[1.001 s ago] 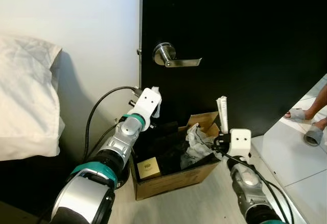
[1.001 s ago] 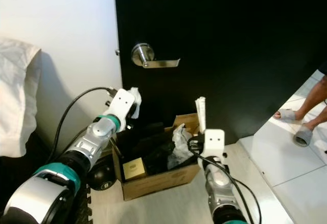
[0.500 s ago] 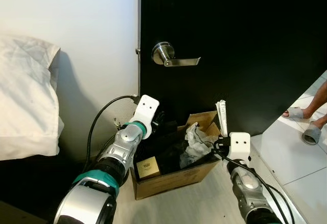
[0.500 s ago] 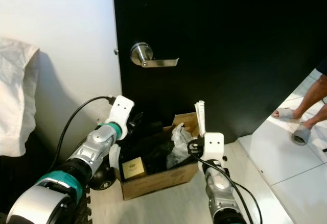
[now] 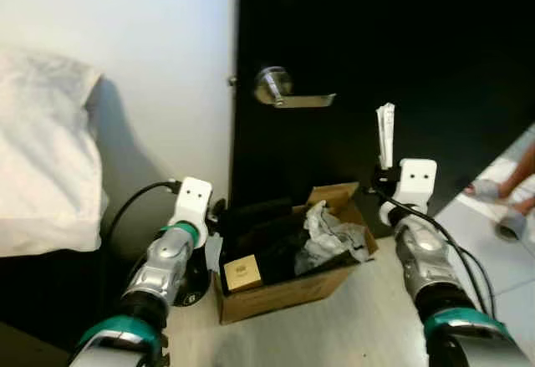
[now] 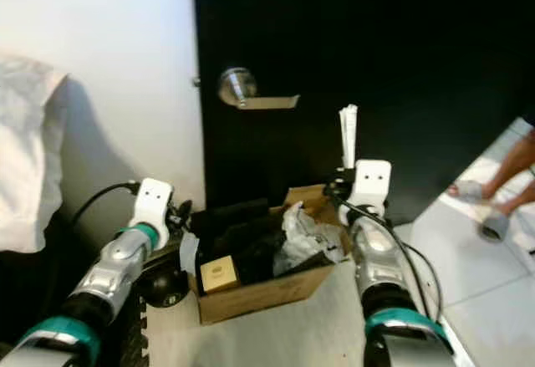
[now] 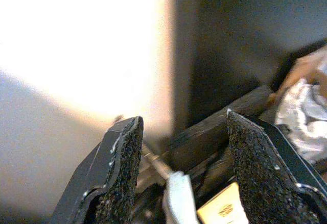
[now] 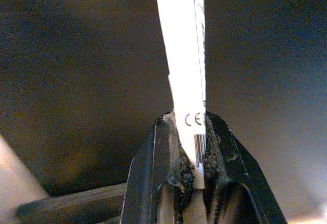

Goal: Clean up the room

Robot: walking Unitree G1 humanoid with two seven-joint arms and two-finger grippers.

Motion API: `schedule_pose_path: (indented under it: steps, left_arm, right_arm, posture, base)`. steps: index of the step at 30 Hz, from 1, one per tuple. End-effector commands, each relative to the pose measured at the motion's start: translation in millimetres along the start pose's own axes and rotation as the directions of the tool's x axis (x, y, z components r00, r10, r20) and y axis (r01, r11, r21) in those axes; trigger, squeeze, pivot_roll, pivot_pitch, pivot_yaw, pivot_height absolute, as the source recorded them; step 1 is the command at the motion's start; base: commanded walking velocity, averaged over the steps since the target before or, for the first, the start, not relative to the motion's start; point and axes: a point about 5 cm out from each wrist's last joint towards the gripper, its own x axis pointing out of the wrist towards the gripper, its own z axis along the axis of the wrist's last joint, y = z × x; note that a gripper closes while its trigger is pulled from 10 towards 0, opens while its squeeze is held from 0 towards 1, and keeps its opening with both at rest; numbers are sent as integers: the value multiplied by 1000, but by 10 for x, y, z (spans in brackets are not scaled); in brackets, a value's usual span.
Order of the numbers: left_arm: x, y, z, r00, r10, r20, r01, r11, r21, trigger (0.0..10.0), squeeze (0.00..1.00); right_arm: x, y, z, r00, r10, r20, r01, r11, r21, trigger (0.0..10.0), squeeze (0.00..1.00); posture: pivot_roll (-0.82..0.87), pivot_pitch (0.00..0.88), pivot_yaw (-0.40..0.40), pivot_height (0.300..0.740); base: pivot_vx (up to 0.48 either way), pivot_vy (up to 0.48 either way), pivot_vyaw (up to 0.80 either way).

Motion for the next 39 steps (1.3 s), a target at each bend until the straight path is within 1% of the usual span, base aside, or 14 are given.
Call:
schedule_pose_path:
  steps: [1,2,3,5,6,9,12,13,15,16,28,31,36,39]
  left_arm:
    - [-23,-13,-60,1000,0,-20,0,1000,-17,10000,0]
    - [-84,84,-136,999,29,-35,-29,999,-13,10000,0]
    - [-161,162,-195,997,64,-37,-65,998,-15,10000,0]
    - [-161,162,-195,997,64,-37,-65,998,-15,10000,0]
    - [-217,204,-228,995,92,-36,-93,995,-20,10000,0]
    - [-297,233,-262,992,120,-39,-121,992,-33,10000,0]
    - [-314,231,-271,992,121,-42,-123,992,-37,10000,0]
    - [-322,227,-277,992,121,-45,-123,992,-38,10000,0]
    - [-322,227,-277,992,121,-45,-123,992,-38,10000,0]
    - [-325,211,-274,992,117,-48,-119,992,-41,10000,0]
    - [-335,139,-257,993,102,-63,-105,993,-47,10000,0]
    - [-376,57,-318,994,74,-81,-78,996,-42,10000,0]
    - [-414,-5,-388,994,48,-98,-51,998,-26,10000,0]
    - [-495,-106,-615,987,6,-161,-2,1000,26,10000,0]
  right_arm:
    - [-29,-29,-77,999,-8,-38,9,1000,17,10000,0]
    - [46,67,-15,998,40,-39,-39,998,40,10000,0]
    - [84,345,-77,985,153,-81,-150,988,47,10000,361]
    - [84,345,-77,985,153,-81,-150,988,47,10000,361]
    - [71,536,-162,965,234,-120,-228,972,63,10000,1000]
    - [29,738,-271,931,327,-164,-316,945,87,10000,1000]
    - [17,783,-284,918,359,-166,-347,933,97,10000,1000]
    - [13,816,-282,909,383,-163,-370,923,102,10000,733]
    - [13,816,-282,909,383,-163,-370,923,102,10000,733]
    - [5,823,-290,904,395,-162,-381,918,111,10000,0]
    - [-216,574,-588,932,289,-219,-271,956,112,10000,0]
    - [-581,350,-968,934,178,-309,-157,983,92,10000,0]
    - [-756,285,-1108,930,143,-337,-122,989,84,10000,0]
    - [-976,226,-1268,926,83,-369,-58,995,79,10000,0]
  posture:
    - [28,81,-28,740]
    - [28,81,-28,740]
    - [105,83,-72,740]
    - [105,83,-72,740]
    - [116,86,-79,740]
    - [114,92,-80,740]
    - [110,93,-79,740]
    - [110,93,-79,740]
    - [110,93,-79,740]
    - [100,96,-74,740]
    - [81,101,-68,740]
    - [66,94,-66,740]
    - [59,90,-62,740]
    - [24,72,-45,740]
  base:
    - [0,0,0]
    - [0,0,0]
    - [0,0,0]
    - [0,0,0]
    - [0,0,0]
    - [0,0,0]
    - [0,0,0]
    - [0,0,0]
    - [0,0,0]
    - [0,0,0]
    - [0,0,0]
    - [0,0,0]
    - [0,0,0]
    - [0,0,0]
